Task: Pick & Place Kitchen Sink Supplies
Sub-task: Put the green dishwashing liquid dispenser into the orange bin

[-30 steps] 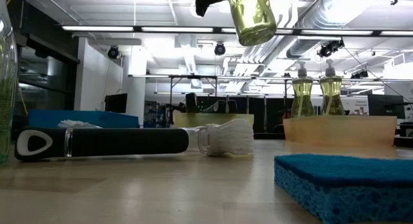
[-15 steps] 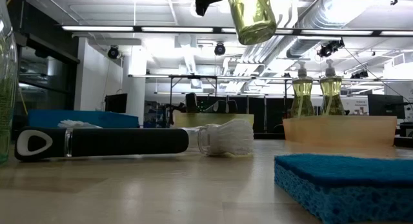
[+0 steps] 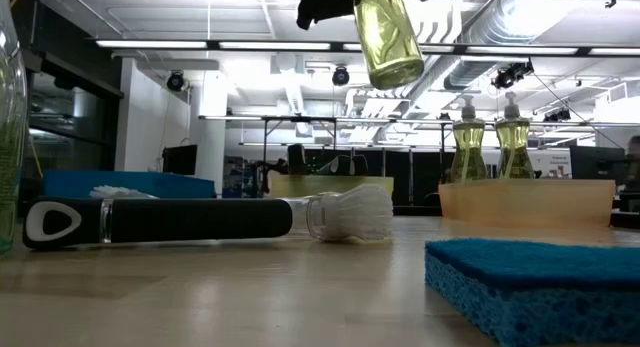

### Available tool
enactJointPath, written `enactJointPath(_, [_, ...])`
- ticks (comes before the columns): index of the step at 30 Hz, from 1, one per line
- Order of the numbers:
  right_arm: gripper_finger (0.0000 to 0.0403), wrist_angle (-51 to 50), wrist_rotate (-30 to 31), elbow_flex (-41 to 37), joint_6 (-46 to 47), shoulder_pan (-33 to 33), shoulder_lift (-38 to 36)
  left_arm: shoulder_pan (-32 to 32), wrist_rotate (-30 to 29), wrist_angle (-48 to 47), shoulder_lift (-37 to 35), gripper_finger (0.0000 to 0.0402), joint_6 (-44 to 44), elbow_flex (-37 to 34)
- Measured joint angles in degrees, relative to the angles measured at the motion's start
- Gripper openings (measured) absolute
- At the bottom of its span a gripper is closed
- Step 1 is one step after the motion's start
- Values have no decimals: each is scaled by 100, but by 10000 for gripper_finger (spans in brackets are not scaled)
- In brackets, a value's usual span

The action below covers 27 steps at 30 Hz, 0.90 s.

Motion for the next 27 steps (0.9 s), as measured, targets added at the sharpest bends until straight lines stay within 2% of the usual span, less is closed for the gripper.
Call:
enactJointPath(5, [276,-320,885,0,-70,-2,-93,4,-83,-103,0,337,-95,0])
enactJointPath(12, [276,-1059,2630,0,-333,-30,-676,-23,134,-450,-33,338,-241,-2])
enactJointPath(19, [276,-1835,3146,-13,-195,-19,-1357,-28,172,-466,-33,338,-269,-4])
enactJointPath(27, [276,-3275,3203,-15,489,-19,-1742,-17,161,-466,-33,338,-284,-9])
